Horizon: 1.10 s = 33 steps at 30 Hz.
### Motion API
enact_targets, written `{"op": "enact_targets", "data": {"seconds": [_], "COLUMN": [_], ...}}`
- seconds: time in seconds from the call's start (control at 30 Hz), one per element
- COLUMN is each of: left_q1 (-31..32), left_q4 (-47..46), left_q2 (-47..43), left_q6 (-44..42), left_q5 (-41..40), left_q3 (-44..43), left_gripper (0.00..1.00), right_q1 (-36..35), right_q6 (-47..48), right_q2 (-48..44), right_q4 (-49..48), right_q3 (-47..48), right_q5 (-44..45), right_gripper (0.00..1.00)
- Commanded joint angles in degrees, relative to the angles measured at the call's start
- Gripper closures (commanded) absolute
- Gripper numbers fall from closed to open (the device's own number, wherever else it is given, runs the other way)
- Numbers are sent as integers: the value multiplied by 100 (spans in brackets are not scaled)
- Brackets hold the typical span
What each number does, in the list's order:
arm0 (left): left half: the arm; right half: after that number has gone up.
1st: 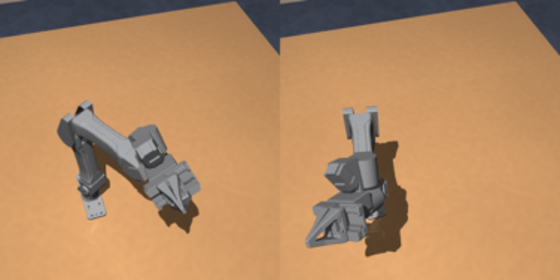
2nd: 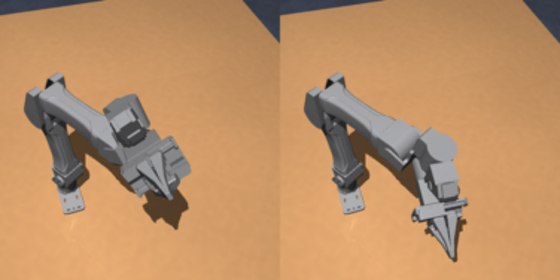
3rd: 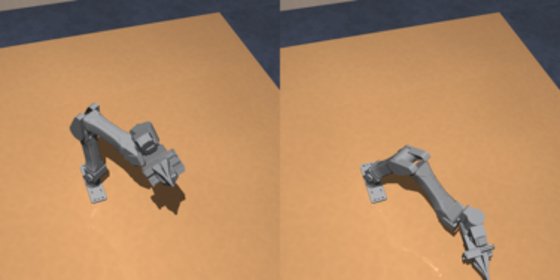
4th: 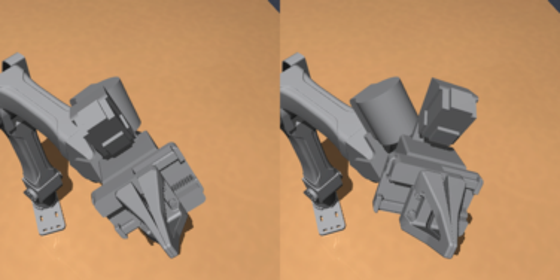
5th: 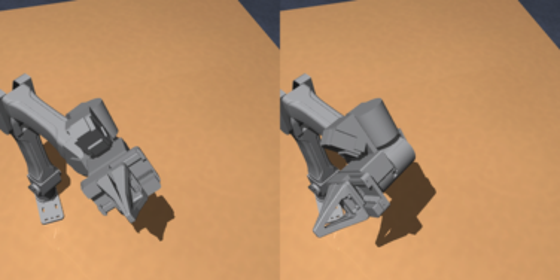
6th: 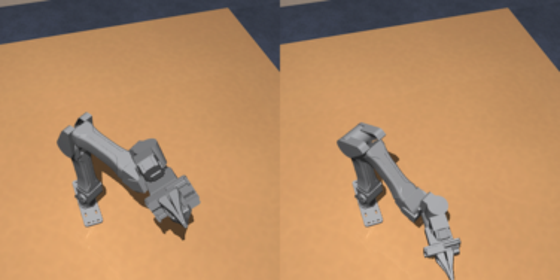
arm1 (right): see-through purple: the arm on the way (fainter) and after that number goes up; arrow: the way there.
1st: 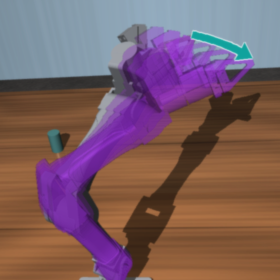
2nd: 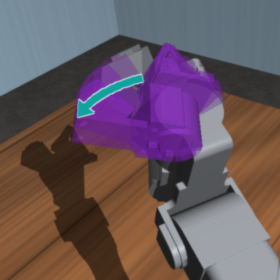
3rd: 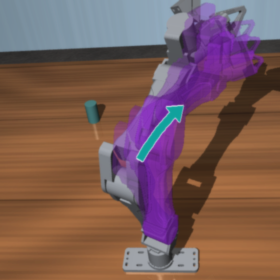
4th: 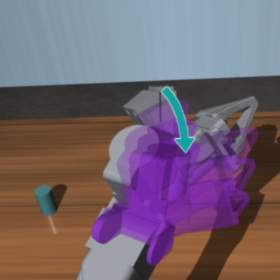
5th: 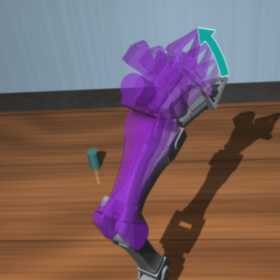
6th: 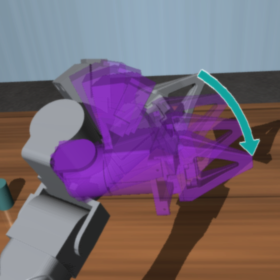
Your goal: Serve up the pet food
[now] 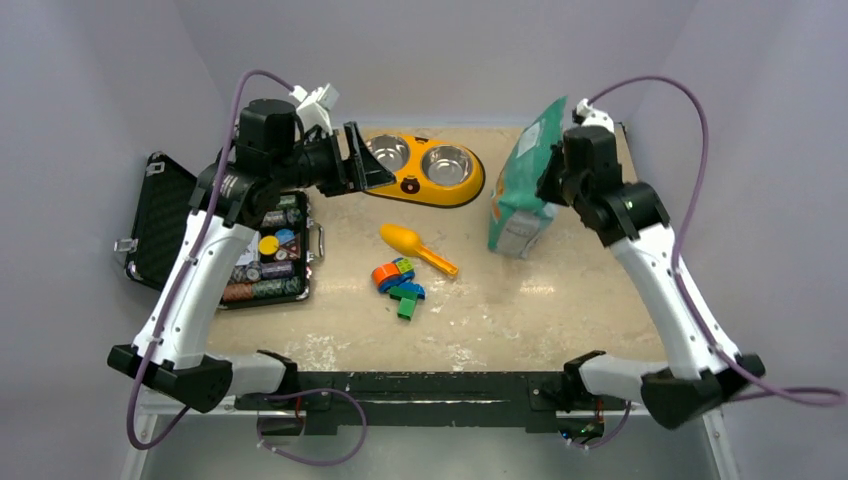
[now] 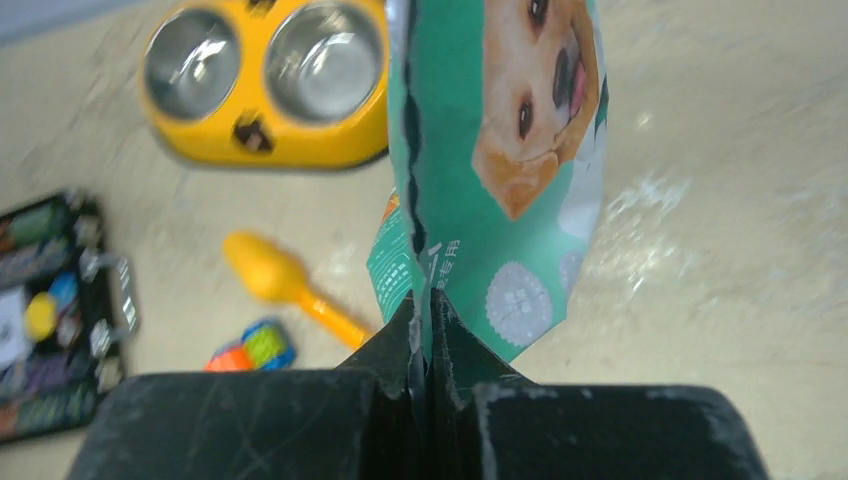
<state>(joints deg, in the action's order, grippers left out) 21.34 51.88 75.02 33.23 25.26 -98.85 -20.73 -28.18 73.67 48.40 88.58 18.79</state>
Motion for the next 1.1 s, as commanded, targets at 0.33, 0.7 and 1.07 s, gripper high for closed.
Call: {"op": "enact_targets", "data": {"seconds": [0.33, 0.7, 1.07], "left_q1": [2080, 2997, 3341], "left_q4": [-1816, -1069, 242], "left_q2": [-643, 453, 2175], "left_q6": [2421, 2117, 1403], "left_q5": [-21, -1263, -2391], "left_q3": [1286, -170, -2380], "left_gripper": [32, 34, 33], "right_q1": [-1290, -1397, -1424], "right_q6": [-740, -865, -74], "right_q2": [-2722, -2806, -2471], "right_q4": [409, -72, -81], "right_q3": [-2175, -2432, -1887], "right_q5": [-2143, -3095, -3518], "right_gripper": [100, 100, 100]}}
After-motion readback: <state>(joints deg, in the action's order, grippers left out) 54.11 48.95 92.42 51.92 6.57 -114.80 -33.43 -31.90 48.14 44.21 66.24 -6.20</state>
